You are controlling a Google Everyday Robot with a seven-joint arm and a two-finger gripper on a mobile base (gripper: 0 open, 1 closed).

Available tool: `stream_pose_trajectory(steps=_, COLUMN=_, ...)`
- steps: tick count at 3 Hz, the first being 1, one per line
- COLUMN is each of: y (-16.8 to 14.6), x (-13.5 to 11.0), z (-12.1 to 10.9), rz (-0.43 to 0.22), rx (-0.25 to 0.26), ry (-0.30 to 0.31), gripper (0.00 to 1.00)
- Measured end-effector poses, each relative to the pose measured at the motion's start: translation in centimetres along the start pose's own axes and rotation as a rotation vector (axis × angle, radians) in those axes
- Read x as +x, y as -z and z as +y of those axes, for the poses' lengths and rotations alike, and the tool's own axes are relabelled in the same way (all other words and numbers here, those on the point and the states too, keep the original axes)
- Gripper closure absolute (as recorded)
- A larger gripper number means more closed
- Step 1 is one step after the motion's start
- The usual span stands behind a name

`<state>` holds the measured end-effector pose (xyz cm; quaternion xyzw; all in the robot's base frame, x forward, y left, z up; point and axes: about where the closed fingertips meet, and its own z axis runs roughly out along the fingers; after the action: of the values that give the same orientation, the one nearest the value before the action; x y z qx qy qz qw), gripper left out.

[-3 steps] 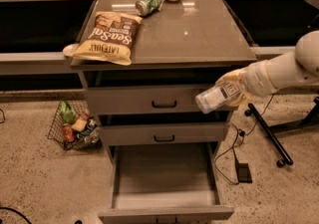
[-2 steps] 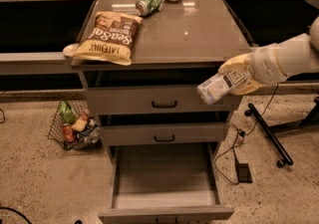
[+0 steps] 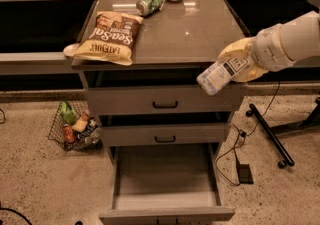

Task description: Pick blue plastic bottle from bottom drawer and place on counter

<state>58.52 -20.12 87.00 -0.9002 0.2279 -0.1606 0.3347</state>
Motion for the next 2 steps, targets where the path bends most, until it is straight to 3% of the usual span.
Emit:
stream_pose_trajectory(steps=1, y=-0.5, x=0.8, z=-0.6, rz=0.031, rx=-0.011, ry=-0.030, gripper=1.00)
stream_pose_trajectory(steps=2, y=-0.7, x=2.5, z=-3.8, rz=0.040, rx=0.025, ry=-0.044, gripper=1.00)
